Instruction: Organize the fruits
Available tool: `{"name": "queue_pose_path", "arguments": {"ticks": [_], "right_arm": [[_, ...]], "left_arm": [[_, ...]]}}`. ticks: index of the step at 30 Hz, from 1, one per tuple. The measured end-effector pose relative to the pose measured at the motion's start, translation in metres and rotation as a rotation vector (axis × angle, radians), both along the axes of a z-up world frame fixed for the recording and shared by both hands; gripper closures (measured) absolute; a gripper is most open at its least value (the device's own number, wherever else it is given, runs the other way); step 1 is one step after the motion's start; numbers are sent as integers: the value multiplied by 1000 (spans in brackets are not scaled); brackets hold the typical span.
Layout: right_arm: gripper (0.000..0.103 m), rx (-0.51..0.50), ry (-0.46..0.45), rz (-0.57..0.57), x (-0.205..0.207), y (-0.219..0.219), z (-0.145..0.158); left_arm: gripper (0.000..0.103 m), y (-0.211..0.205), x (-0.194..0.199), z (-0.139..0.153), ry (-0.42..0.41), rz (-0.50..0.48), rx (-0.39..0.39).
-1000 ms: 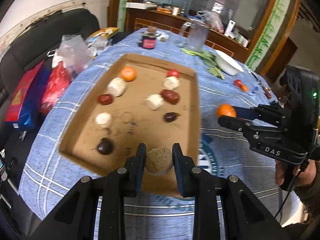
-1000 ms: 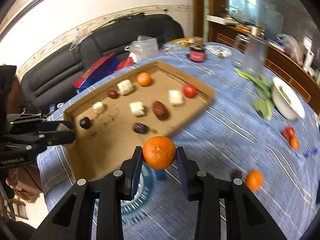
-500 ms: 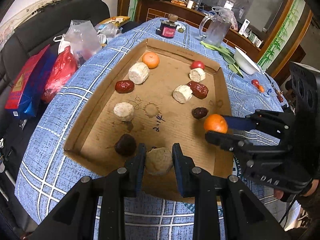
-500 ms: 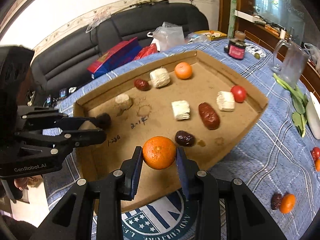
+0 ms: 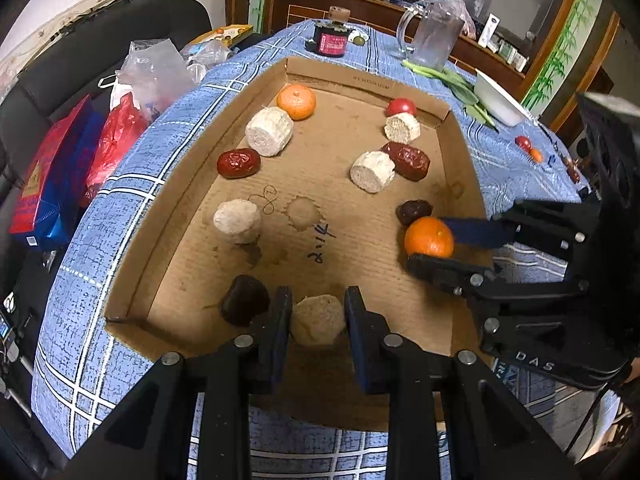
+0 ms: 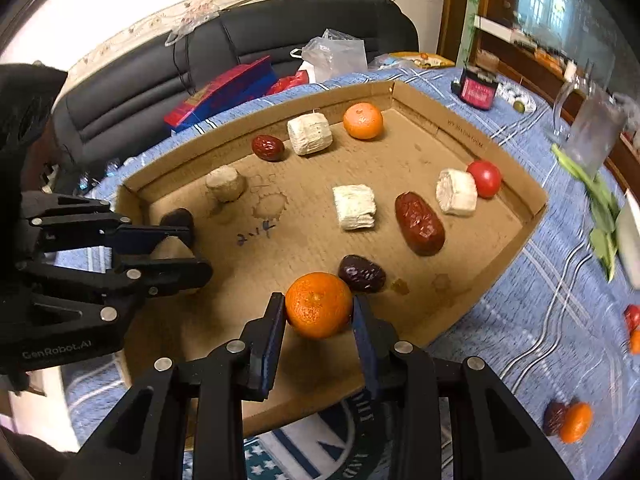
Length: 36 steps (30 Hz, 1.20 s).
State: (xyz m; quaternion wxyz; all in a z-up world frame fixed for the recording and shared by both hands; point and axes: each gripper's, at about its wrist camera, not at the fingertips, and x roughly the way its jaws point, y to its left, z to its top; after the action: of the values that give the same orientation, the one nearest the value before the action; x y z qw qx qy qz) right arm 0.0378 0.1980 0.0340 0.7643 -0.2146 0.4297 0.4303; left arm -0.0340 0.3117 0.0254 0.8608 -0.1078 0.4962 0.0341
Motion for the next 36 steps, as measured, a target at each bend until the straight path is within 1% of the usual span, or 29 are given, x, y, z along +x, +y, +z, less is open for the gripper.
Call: {"name": "queue_pose_path", "arguments": {"ticks": [10, 11, 13, 14, 15, 19, 21, 24, 28, 29, 30, 31, 32, 33, 35, 36], "right_arm": [[66, -37, -29, 2, 7, 1, -2], [65, -36, -30, 1, 7, 1, -2], [65, -31, -27, -4, 8, 0, -2], [65, -31, -26, -7, 8, 0, -2], [65, -33, -27, -10, 7, 1, -2], [58, -34, -39, -12, 4, 1, -1], [56, -34, -49, -17, 2, 0, 1], [56, -24, -57, -31, -1, -6, 6], [56, -13, -67, -65, -5, -16, 17], [56, -8, -68, -77, -6, -19, 20], [56, -2, -68, -95, -8, -23, 24], [53, 1, -64, -119, -10, -29, 28], [48, 2, -62, -132, -12, -33, 30], [45, -2, -63, -154, -14, -38, 33], [38, -6, -63, -203, -22, -52, 39], [36, -5, -54, -220, -26, -57, 41]], "left_arm": [[77, -5, 6, -5, 15, 5, 18], [76, -4, 6, -5, 14, 5, 18], [69, -4, 7, -5, 16, 4, 19], [63, -5, 6, -5, 15, 4, 22], [61, -5, 6, -5, 14, 5, 26], [61, -6, 4, -4, 13, 0, 25], [54, -6, 3, -3, 11, 0, 28], [48, -8, 0, 1, 1, -5, 26], [44, -10, -6, 9, -18, -11, 40], [42, -10, -8, 12, -21, -7, 40], [38, -9, -11, 14, -28, 1, 38], [35, -8, -15, 18, -43, 13, 36], [31, -7, -20, 21, -55, 25, 38], [28, -6, -26, 25, -69, 51, 45], [27, -5, -37, 31, -86, 98, 47], [27, -5, -43, 34, -100, 120, 42]]}}
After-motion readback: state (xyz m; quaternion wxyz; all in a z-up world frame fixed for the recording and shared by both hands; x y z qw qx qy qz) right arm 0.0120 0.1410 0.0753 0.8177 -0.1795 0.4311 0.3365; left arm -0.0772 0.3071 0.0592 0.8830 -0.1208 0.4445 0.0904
